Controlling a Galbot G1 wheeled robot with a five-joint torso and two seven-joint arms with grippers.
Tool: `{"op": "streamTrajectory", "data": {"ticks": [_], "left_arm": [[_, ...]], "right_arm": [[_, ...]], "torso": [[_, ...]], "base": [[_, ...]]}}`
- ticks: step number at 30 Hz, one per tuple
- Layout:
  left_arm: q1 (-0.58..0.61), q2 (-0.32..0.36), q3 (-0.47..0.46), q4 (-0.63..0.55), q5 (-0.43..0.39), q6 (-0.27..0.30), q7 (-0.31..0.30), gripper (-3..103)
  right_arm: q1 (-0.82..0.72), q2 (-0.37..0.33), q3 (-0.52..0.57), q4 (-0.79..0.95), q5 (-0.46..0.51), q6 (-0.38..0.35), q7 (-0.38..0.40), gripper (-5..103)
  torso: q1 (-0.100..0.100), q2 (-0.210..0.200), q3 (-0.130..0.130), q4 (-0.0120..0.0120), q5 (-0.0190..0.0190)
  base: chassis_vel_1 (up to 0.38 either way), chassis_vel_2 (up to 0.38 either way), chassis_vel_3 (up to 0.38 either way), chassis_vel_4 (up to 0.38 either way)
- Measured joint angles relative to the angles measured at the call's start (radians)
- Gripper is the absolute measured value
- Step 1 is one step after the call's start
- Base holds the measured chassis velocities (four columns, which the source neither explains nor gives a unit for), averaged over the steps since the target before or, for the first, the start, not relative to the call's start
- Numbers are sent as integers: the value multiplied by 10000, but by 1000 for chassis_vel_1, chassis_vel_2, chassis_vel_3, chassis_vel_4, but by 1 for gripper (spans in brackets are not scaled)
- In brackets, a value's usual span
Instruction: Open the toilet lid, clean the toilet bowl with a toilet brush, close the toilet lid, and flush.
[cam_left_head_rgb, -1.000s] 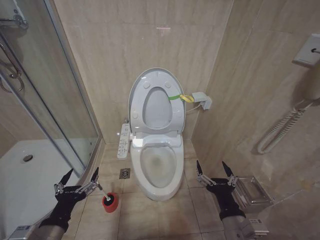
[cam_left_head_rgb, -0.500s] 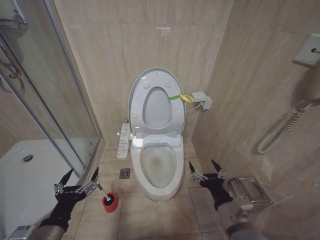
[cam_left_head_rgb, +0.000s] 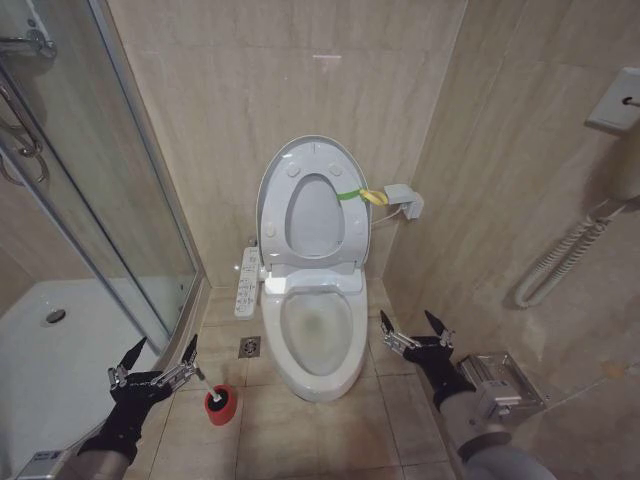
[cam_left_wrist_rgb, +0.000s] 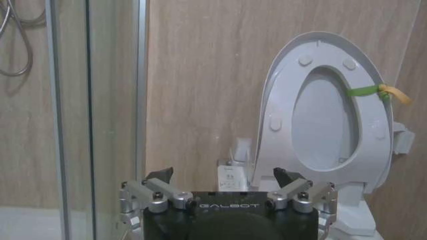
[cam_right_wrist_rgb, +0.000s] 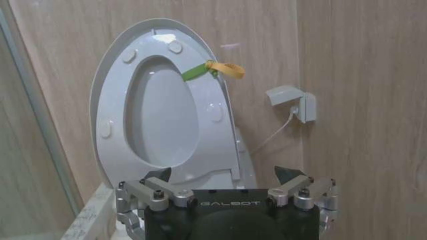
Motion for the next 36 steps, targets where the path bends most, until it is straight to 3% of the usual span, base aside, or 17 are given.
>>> {"op": "streamTrajectory", "data": {"ticks": [8, 24, 36], "left_arm": [[0, 0, 0, 0, 0, 0, 0, 98], [0, 0, 0, 0, 0, 0, 0, 98], [0, 0, 0, 0, 0, 0, 0, 98]], "right_arm": [[468, 37, -196, -635, -388, 643, -132, 100], [2786, -175, -290, -2712, -392, 705, 431, 100], [4796, 112, -372, -4120, -304, 840, 679, 100]], "torso": [[0, 0, 0, 0, -3], [0, 0, 1, 1, 0], [1, 0, 1, 1, -1]], "base": [[0, 0, 0, 0], [0, 0, 0, 0], [0, 0, 0, 0]]}}
